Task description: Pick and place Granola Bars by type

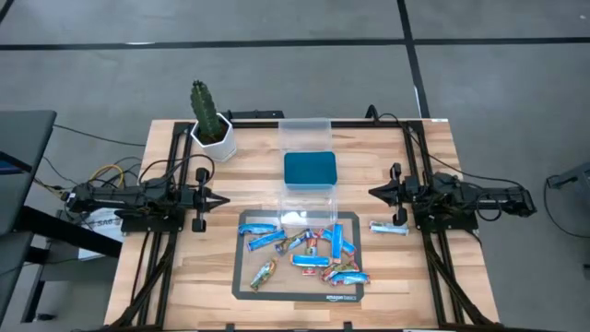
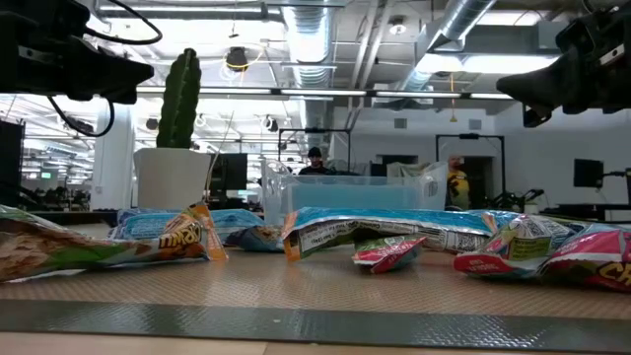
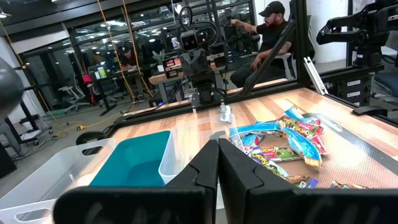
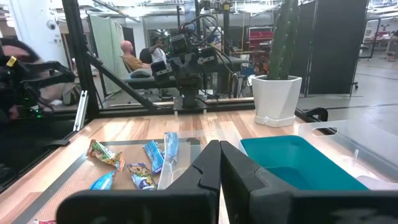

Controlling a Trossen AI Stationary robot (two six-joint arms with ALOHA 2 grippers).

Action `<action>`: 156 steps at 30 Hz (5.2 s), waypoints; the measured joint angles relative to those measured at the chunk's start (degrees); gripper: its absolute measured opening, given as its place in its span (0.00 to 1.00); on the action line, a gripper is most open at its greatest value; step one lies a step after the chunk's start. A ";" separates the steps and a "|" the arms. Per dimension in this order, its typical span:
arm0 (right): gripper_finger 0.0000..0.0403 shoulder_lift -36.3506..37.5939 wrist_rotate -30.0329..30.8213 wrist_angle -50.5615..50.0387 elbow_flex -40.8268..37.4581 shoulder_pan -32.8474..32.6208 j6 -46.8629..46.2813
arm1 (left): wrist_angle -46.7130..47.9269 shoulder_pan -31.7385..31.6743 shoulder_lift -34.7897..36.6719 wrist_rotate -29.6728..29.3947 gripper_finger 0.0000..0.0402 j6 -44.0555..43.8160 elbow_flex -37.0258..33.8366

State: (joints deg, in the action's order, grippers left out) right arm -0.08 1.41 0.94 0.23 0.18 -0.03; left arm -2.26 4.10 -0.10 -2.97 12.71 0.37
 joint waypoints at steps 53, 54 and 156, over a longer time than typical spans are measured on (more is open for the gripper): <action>0.00 0.00 -0.01 -0.01 0.00 -0.01 0.00 | -0.55 -0.02 -0.04 -0.60 0.00 -30.04 -0.01; 0.00 -0.01 0.00 -0.01 0.01 0.00 0.00 | -0.49 -0.02 -0.04 -0.60 0.00 -30.05 -0.01; 0.00 -0.02 0.00 -0.01 0.01 -0.01 0.00 | 35.49 12.16 -90.82 -7.55 0.30 -25.73 47.41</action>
State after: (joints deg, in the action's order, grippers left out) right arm -0.10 1.41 0.93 0.25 0.17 -0.03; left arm 33.23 16.26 -90.92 -10.53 -13.02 47.78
